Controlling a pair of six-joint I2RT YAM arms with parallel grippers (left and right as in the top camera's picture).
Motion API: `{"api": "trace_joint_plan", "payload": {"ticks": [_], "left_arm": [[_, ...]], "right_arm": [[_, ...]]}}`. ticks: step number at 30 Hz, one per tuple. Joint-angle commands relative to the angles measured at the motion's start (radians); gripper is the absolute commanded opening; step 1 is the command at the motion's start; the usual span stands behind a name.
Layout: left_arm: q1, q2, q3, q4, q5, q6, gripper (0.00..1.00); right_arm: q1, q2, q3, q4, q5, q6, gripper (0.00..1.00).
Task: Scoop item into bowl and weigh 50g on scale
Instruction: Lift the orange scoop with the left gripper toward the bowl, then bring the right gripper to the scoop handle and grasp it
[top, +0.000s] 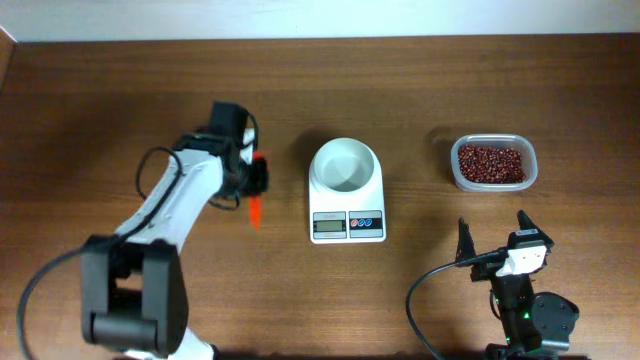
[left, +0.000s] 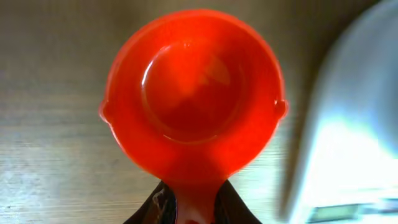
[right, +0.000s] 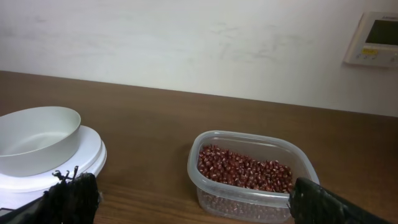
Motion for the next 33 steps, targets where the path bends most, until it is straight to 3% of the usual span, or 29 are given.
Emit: {"api": "trace_joint_plan", "payload": {"ticks": [1,6,10,19,23,26,28,33], "left_arm": [[0.036,-0.113,0.089,-0.006,0.201,-0.139,0.04],[0.025,-0.165,0.093,-0.041,0.275,-0.435,0.0],[-0.031,-0.164,0.093,-0.09,0.294,-0.448,0.0],[-0.042,-0.164,0.093,-0.087,0.53,-0.517,0.0],[-0.04,-0.164,0.093,-0.058,0.652,-0.53,0.0],[-0.039,-0.164,0.093,-0.027,0.661,-0.54,0.0],[-0.006,-0.164,0.093,0.021,0.661,-0.722,0.0],[0.018,-0.164,0.093,0.105,0.668,-0.916,0.0]], "right_arm": [[0.006,-0.007,-0.005,-0.007,0.005,0.011,0.99],[0.006,-0.007,-0.005,-0.007,0.005,0.011,0.99],[0.006,-0.007,-0.005,-0.007,0.005,0.011,0.99],[0.006,-0.007,-0.005,0.017,-0.128,0.019,0.99],[0.004,-0.005,0.048,0.018,-0.13,0.272,0.99],[0.004,0.045,0.209,-0.089,-0.116,0.304,0.99],[0.004,0.236,0.505,-0.3,-0.093,0.29,0.99],[0.004,0.623,0.948,-0.639,-0.13,0.266,0.99]]}}
